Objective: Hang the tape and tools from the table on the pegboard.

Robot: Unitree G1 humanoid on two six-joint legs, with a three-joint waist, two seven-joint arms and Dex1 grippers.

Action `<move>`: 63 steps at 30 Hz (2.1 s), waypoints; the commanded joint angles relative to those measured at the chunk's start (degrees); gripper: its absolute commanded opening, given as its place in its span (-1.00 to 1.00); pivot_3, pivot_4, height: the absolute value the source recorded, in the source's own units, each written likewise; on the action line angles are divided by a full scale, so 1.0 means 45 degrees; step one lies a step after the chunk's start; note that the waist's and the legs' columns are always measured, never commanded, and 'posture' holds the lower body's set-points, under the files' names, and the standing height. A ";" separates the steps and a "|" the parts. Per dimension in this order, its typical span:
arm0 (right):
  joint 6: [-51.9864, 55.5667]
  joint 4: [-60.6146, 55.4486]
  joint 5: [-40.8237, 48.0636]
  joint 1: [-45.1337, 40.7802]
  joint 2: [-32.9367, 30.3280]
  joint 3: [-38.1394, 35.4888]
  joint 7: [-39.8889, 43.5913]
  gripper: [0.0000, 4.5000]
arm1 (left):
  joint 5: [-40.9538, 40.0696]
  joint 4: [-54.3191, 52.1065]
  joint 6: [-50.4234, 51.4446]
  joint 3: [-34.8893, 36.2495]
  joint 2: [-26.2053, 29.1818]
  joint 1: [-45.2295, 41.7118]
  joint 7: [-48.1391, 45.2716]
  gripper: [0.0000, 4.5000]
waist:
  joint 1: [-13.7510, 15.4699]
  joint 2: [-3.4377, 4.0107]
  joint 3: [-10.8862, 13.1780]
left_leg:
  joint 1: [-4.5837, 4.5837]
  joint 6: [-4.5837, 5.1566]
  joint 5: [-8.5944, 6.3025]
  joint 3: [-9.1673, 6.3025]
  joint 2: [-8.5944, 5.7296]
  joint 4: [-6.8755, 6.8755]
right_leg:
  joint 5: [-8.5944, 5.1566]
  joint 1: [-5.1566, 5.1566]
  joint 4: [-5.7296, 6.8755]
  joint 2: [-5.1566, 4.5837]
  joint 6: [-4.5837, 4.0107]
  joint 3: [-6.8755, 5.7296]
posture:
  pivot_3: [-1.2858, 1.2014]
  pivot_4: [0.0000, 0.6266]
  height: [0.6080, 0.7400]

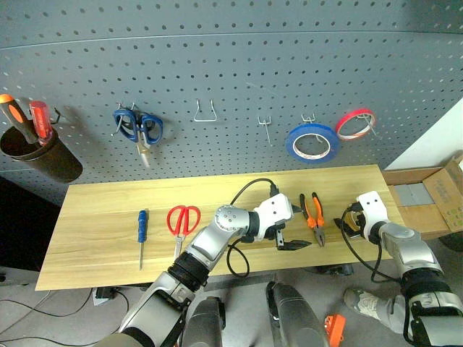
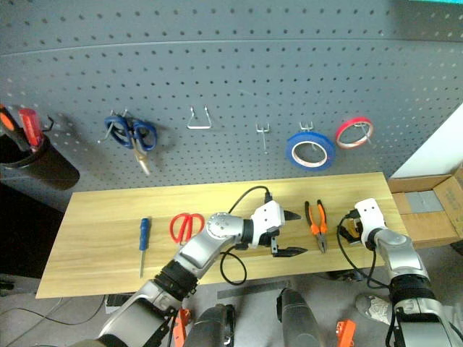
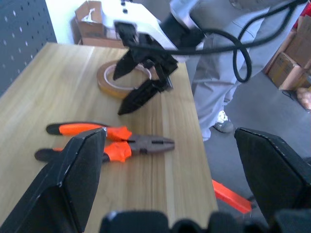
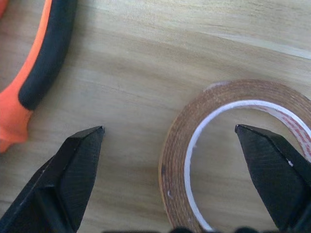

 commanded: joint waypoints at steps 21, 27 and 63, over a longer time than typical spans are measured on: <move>-0.0210 -0.5299 -0.1049 0.2829 -0.0308 -0.0183 -0.1366 -0.95 | -0.0541 -0.1401 0.0451 0.1613 0.0038 0.0305 0.0283 1.00 | 0.0139 0.0136 -0.0137 | -0.0050 -0.0017 0.0005 0.0017 -0.0024 0.0070 | 0.0055 -0.0038 -0.0010 -0.0029 0.0094 0.0065 | -0.13 -0.37 1.00; -0.1727 -1.1858 -0.1484 0.6576 0.0355 0.0488 -0.1923 -0.95 | -0.1751 -0.5551 0.3007 0.3242 0.1050 0.2806 0.1306 1.00 | -0.0065 0.0268 -0.0704 | -0.0259 -0.0061 0.0025 0.0145 -0.0012 0.0055 | 0.0074 -0.0342 0.0028 -0.0068 0.0125 0.0223 | -0.14 -0.58 1.00; -0.8576 -0.0729 -0.2145 -0.3247 0.3713 0.3703 0.0178 -0.95 | -0.4405 -1.1208 0.7522 0.6351 0.2202 0.4684 0.6456 1.00 | 0.0672 -0.0056 -0.2415 | 0.0270 0.0013 0.0034 0.0281 -0.0029 0.0068 | 0.0198 0.0152 -0.0019 0.0088 0.0062 0.0275 | 0.03 -0.87 1.00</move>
